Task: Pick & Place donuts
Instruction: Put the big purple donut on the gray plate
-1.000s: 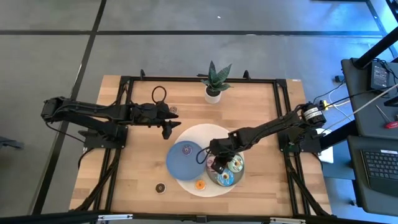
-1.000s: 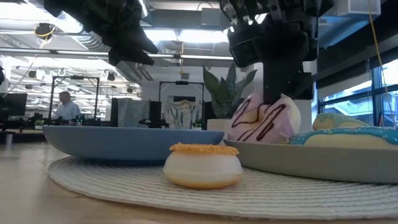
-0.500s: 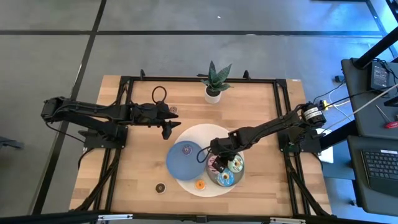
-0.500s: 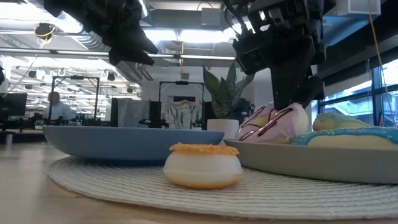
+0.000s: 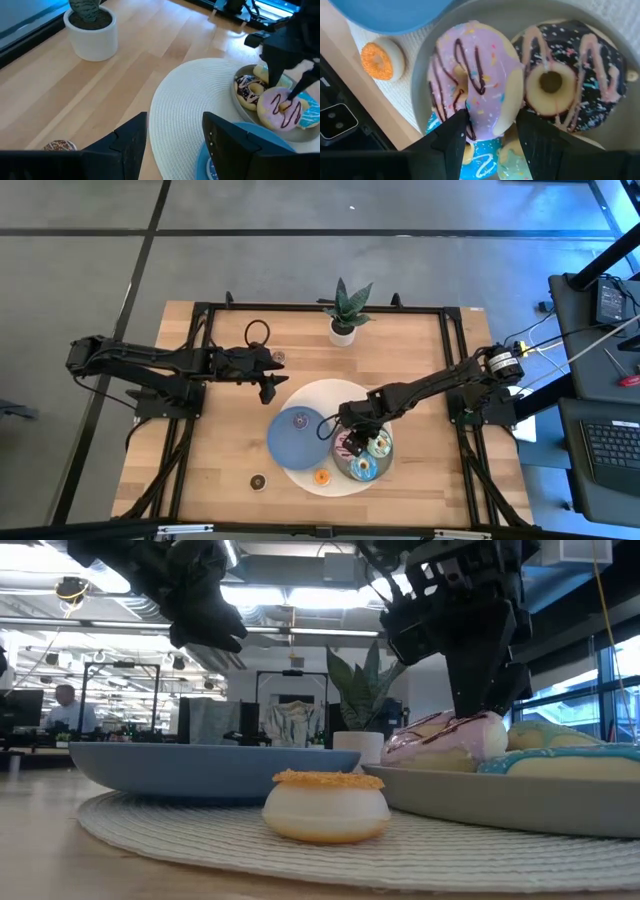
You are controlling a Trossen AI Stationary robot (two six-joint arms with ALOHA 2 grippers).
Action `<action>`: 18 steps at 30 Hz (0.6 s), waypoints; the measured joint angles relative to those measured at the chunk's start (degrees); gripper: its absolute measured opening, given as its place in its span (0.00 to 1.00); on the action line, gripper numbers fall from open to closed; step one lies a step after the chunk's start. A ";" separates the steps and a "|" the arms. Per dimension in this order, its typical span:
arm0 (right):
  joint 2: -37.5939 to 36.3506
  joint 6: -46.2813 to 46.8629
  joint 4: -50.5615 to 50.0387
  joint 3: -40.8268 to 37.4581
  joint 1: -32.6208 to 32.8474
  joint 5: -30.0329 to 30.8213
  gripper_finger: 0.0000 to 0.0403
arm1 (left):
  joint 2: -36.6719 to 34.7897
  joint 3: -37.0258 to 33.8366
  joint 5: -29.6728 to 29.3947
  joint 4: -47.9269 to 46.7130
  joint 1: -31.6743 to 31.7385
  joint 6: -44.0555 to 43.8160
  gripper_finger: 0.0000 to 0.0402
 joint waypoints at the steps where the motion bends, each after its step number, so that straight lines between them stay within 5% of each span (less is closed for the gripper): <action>1: 0.00 0.23 -0.26 0.00 -0.35 -0.39 0.43 | 0.00 0.00 0.00 0.00 0.00 0.50 0.47; 18: -1.17 1.20 -0.38 0.00 -4.14 -3.61 0.43 | 0.00 0.00 -0.02 -0.06 0.00 4.01 0.47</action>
